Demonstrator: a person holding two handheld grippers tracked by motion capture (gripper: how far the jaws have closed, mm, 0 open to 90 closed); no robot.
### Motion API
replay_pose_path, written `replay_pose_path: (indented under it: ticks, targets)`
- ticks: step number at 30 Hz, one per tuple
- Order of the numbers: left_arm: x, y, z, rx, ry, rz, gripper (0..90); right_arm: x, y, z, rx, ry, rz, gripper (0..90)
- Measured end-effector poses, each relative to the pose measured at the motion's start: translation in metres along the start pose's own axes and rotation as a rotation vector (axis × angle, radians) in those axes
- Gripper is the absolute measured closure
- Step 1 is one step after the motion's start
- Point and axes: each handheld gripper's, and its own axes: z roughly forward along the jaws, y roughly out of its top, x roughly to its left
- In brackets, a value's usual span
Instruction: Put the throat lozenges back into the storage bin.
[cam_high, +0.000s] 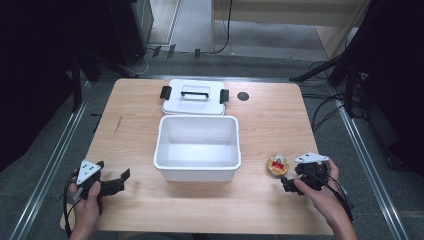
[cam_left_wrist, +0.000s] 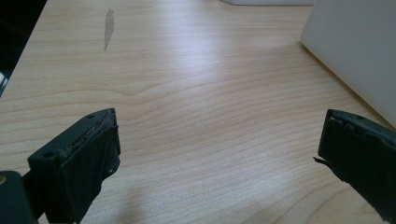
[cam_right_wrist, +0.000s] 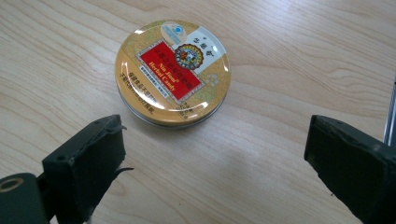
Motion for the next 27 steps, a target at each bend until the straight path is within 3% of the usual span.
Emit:
replay_pose_path:
  ticks: [2, 13, 18, 19, 27]
  targets:
    - [0.000, 0.000, 0.000, -0.001, -0.001, -0.001, 0.0, 0.001, 0.008, 0.004, 0.046, -0.001, -0.010, 4.6]
    - [0.000, 0.000, 0.001, 0.004, -0.002, 0.000, 0.0, 0.006, 0.029, 0.019, 0.185, 0.017, -0.059, 1.1]
    - [-0.001, 0.000, 0.001, 0.003, -0.003, -0.004, 0.0, 0.008, 0.041, 0.023, 0.244, 0.035, -0.058, 0.0]
    - [-0.001, 0.000, 0.001, 0.005, -0.003, -0.002, 0.0, 0.009, 0.047, 0.027, 0.277, 0.038, -0.061, 0.0]
    - [-0.001, 0.000, 0.001, 0.008, -0.005, -0.004, 0.0, 0.014, 0.062, 0.041, 0.354, 0.045, -0.060, 0.0]
